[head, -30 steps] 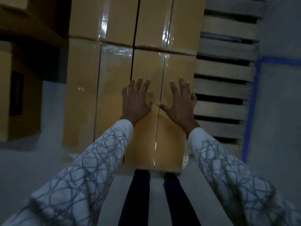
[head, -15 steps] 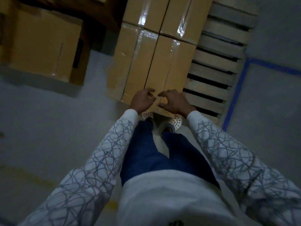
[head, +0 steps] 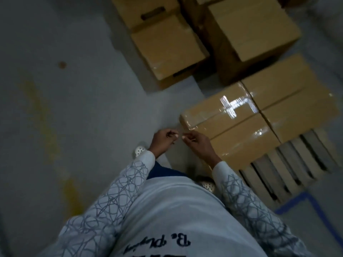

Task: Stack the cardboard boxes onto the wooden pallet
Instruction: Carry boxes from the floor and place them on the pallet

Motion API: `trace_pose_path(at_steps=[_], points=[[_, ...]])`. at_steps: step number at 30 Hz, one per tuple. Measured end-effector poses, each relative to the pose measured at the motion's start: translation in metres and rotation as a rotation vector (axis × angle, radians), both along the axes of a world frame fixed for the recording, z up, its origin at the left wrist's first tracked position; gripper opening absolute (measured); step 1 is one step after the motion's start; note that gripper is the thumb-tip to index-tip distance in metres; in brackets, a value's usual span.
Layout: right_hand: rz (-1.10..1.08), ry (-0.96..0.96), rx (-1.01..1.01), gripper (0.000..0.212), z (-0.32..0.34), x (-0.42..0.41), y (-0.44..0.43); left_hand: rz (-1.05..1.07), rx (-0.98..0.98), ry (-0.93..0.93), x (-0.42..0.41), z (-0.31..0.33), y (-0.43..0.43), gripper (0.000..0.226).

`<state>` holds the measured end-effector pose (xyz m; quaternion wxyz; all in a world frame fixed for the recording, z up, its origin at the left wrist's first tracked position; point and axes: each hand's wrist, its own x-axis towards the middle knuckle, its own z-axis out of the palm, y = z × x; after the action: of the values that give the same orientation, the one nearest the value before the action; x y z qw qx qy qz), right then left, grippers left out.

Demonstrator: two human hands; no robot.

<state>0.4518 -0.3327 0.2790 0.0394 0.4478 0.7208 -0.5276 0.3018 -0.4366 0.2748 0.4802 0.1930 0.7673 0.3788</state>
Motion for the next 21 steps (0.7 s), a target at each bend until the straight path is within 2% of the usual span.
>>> trace_pose_path(at_steps=[4, 7, 11, 16, 21], points=[[0.046, -0.011, -0.077, 0.027, -0.009, -0.099, -0.011, 0.125, -0.039, -0.136, -0.087, -0.002, -0.039, 0.005], [-0.008, 0.025, -0.173, 0.029, -0.009, -0.174, -0.02, 0.127, -0.028, -0.096, -0.164, 0.002, -0.053, 0.013], [0.02, 0.061, -0.178, 0.028, -0.001, -0.263, -0.017, 0.284, 0.002, -0.041, -0.254, 0.014, -0.06, 0.015], [-0.017, 0.084, -0.182, 0.019, 0.003, -0.347, 0.015, 0.405, 0.03, -0.114, -0.342, 0.012, -0.033, 0.012], [-0.072, 0.097, -0.248, 0.009, -0.008, -0.428, 0.075, 0.413, 0.005, -0.15, -0.425, 0.002, 0.032, 0.013]])
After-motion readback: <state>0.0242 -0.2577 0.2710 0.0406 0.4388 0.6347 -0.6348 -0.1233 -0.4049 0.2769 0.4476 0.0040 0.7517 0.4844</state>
